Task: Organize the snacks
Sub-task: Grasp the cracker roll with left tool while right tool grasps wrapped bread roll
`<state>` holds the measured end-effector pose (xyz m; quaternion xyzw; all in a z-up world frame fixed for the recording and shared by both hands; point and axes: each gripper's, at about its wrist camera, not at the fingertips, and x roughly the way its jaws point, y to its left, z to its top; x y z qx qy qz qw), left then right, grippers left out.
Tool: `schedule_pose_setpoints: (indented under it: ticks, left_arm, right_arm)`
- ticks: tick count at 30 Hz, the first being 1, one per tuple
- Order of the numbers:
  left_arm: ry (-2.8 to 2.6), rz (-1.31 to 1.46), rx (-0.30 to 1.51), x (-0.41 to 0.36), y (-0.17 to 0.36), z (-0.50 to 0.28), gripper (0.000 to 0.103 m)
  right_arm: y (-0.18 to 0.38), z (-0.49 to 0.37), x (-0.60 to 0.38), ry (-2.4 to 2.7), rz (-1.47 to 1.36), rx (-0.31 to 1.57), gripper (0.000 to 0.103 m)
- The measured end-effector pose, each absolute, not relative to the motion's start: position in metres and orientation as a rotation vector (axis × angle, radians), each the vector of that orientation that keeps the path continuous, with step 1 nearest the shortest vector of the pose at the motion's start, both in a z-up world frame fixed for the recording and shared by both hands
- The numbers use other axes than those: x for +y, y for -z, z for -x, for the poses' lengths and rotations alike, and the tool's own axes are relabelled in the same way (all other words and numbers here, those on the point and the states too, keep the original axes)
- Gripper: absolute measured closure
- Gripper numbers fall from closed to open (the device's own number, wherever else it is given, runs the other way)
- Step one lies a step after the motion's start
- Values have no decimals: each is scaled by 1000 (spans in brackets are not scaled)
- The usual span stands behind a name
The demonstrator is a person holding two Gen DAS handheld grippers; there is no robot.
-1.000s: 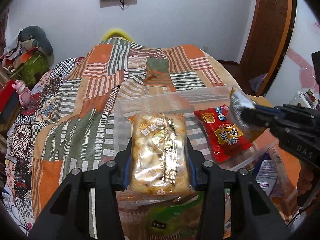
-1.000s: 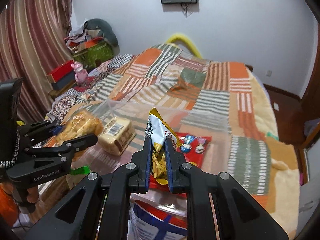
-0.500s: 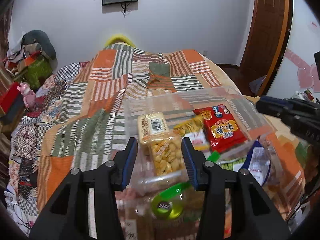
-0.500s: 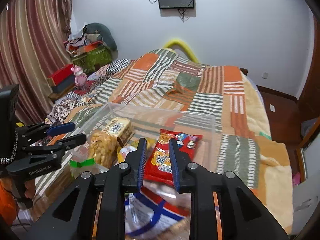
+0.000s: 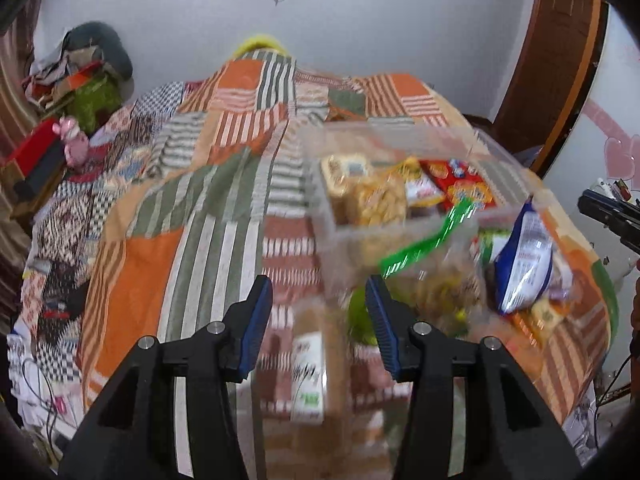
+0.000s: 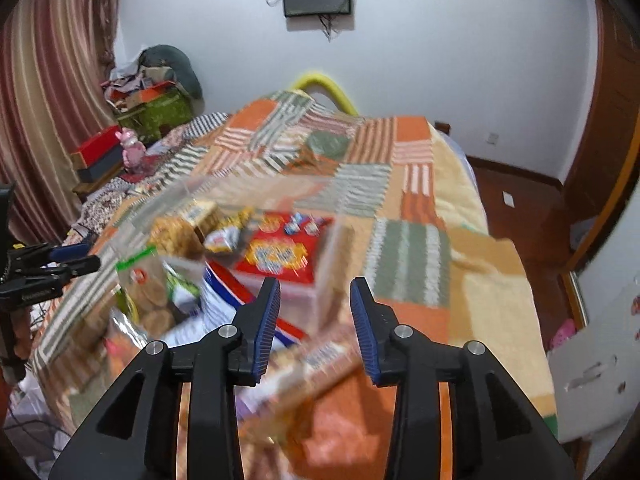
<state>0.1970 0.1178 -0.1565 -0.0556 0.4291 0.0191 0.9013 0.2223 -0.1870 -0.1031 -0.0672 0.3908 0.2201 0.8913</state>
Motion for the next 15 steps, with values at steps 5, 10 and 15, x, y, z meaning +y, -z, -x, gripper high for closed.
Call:
schedule_pose_setpoints:
  ticks: [5,10,15]
  left_arm:
    - [-32,133,953,119,179,-185,55]
    - [-18,123,990,113,198,-176,55]
    - [-24,133,1032,114,217,-176,55]
  right_arm:
    - [120,-213,-196,-411,136,845,57]
    - [135,-205,-187,-429,135,879,40]
    - [146,-205,-173,-449,146,904,35]
